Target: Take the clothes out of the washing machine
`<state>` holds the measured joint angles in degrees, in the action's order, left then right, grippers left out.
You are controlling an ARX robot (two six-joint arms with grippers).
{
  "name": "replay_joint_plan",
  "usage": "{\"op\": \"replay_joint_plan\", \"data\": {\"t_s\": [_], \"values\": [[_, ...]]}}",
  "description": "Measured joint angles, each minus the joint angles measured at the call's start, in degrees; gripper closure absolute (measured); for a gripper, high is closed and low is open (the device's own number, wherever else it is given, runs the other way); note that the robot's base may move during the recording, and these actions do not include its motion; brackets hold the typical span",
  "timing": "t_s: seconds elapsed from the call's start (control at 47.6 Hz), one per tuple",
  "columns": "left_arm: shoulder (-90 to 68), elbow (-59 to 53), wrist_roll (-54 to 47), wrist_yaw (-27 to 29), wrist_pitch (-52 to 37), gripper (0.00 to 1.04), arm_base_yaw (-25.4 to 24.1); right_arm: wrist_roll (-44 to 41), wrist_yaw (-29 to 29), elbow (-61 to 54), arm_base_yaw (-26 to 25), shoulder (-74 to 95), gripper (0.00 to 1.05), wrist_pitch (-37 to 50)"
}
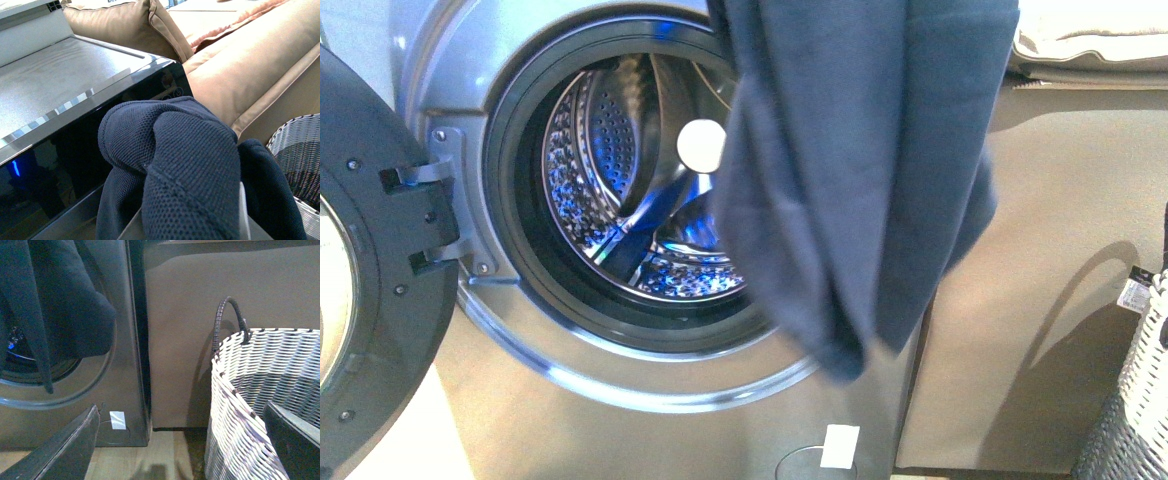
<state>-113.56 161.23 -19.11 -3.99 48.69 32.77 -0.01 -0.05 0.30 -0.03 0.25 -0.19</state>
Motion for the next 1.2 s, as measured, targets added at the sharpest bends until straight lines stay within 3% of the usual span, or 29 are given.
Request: {"op": "replay_joint_plan", "data": {"t_s": [0.441,0.715,1.198], "values": [[-1.7,3.4,0.6,-1.0,0.3,0.97,1.1,0.0,0.0,0.0,0.0,0.0,0.08,0.0],[3.7,-6.2,2.4,-3.6,-13.8,0.97,1.8,0.0,0.0,0.0,0.0,0.0,0.08,0.0],[4.4,-7.6,2.9,-3.7,-17.4,0.97,2.0,0.0,0.0,0.0,0.0,0.0,0.08,0.0]]}}
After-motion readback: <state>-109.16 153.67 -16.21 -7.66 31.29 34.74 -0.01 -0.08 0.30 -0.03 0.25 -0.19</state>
